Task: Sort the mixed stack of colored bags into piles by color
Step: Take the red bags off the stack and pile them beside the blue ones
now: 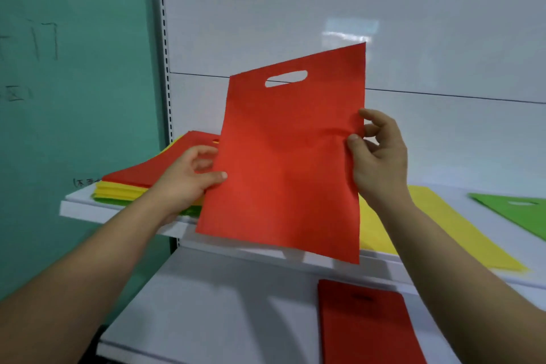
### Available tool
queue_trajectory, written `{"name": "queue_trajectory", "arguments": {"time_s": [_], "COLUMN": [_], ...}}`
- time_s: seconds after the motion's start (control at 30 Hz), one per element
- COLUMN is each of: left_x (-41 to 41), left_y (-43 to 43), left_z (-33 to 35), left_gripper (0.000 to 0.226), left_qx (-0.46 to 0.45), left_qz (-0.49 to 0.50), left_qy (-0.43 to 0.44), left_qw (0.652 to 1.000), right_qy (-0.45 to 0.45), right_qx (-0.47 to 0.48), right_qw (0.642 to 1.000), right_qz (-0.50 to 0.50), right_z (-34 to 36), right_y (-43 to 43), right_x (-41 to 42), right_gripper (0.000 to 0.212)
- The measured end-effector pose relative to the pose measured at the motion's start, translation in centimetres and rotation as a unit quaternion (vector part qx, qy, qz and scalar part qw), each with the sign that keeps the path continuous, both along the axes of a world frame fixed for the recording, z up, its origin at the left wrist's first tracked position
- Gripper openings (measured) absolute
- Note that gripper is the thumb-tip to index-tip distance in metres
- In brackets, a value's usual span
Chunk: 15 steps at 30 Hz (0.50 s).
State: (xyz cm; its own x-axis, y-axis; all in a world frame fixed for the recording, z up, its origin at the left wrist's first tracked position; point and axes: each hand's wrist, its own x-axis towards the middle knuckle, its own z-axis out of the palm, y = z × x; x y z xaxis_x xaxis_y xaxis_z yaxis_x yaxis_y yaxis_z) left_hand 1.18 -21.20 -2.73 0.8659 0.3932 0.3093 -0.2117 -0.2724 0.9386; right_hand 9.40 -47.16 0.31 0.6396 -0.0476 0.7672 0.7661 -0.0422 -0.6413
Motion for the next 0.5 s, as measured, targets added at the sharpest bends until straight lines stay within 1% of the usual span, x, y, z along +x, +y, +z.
{"name": "queue_trajectory", "arguments": {"time_s": [0.07,0.1,0.17,0.27,0.37,0.5], "left_x": [-1.0,-1.5,-2.2,-3.6,-5.2,-8.0], "left_y": [-3.0,-4.3,-6.8,-9.9,-12.1,-14.5], "left_z": [-0.4,-0.7,-1.6,-3.4,-5.7,-9.3], "left_gripper": [0.032,0.032,0.036,0.042,0.045,0.049], "left_qx": [-0.044,-0.048,-0.035,0.01,0.062,0.04], "left_qz": [-0.027,-0.032,-0.022,0.001,0.008,-0.017], "left_qy": [-0.008,-0.011,-0.023,-0.039,-0.029,0.016], "left_qw": [0.999,0.998,0.999,0.999,0.998,0.999], "right_qy": [-0.001,0.004,0.024,0.076,0.116,0.156], "right_qx": [0.0,-0.002,-0.008,-0.035,-0.07,-0.088], "right_qw": [1.0,1.0,0.999,0.996,0.989,0.98], "right_qz": [-0.009,-0.014,-0.023,-0.041,-0.05,-0.083], "right_z": [-0.6,-1.1,-2.2,-4.4,-7.3,-11.4], "right_y": [-2.7,-3.9,-6.2,-9.3,-11.9,-14.7], "right_x": [-0.7,-0.9,-1.2,-1.7,-3.1,-6.8], "right_gripper": [0.041,0.042,0.042,0.039,0.037,0.036]}}
